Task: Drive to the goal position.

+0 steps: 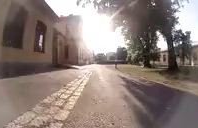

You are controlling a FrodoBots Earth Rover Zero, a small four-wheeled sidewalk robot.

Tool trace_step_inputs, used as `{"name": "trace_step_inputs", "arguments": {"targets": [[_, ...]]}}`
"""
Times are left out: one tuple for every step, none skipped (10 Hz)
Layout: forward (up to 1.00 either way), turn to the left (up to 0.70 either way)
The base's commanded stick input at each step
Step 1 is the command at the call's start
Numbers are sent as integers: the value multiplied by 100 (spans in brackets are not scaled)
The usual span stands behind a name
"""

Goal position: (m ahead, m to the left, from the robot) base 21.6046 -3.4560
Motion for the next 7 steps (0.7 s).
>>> {"name": "trace_step_inputs", "arguments": {"targets": [[44, 2], [44, 2], [44, 2], [44, 2], [44, 2], [44, 2], [44, 2]]}}
